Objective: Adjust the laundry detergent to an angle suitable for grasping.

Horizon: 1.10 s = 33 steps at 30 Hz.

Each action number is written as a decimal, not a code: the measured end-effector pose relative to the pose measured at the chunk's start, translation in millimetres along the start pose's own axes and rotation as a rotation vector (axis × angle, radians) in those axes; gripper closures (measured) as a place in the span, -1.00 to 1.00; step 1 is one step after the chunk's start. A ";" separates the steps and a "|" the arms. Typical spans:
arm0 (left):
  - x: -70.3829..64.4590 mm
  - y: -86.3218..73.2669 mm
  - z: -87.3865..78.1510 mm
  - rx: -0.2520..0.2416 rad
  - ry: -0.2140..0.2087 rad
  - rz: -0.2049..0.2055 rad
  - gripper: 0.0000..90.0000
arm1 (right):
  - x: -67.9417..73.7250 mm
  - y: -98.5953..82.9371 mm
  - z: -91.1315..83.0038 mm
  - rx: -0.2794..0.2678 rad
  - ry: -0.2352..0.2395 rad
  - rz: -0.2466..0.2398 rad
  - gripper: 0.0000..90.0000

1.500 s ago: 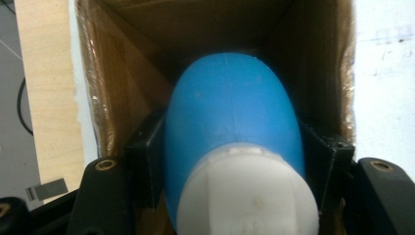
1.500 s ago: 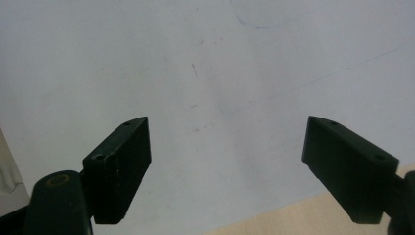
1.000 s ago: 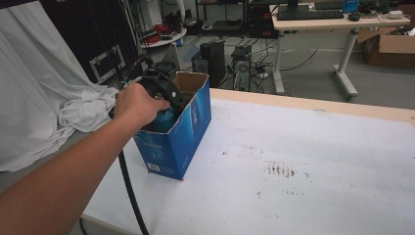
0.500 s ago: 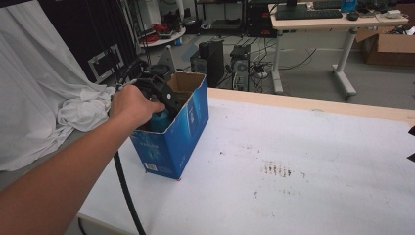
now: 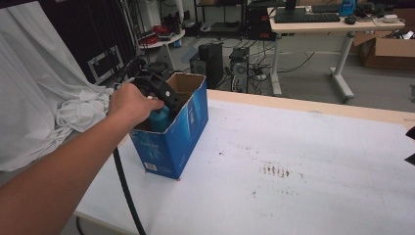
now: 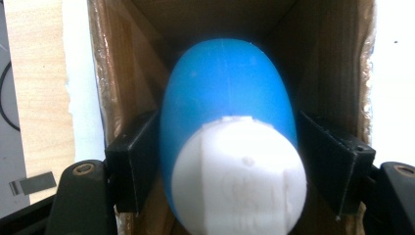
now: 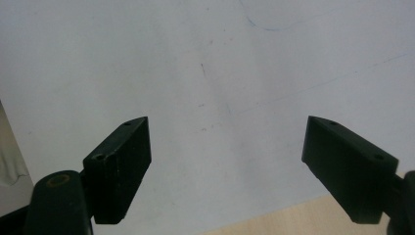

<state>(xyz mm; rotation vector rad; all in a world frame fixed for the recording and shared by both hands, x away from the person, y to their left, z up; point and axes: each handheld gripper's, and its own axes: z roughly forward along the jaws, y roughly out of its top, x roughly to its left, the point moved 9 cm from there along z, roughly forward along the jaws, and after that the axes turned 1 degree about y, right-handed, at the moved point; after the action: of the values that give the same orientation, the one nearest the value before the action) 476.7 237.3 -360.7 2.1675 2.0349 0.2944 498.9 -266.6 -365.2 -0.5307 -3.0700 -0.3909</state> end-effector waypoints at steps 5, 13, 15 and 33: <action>1.7 -0.5 -6.0 -0.014 0.001 -0.002 -0.38 | 0.8 0.4 -1.4 -0.004 -0.002 0.002 -0.59; -1.5 1.9 -24.6 -0.049 0.001 0.013 -0.45 | 3.3 2.7 -1.8 -0.007 -0.002 -0.010 -0.59; -1.9 2.3 -26.3 -0.055 0.006 0.012 -0.49 | 4.0 3.2 -2.1 -0.010 -0.002 -0.010 -0.59; -46.3 10.7 -90.4 -0.205 -0.054 0.154 -0.55 | 7.7 5.5 -4.7 -0.019 -0.008 -0.018 -0.59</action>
<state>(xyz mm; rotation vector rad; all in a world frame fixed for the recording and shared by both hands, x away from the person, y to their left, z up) 462.0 188.5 -272.2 2.1814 1.7290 0.4375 493.3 -260.2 -358.9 -0.5064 -3.0842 -0.4203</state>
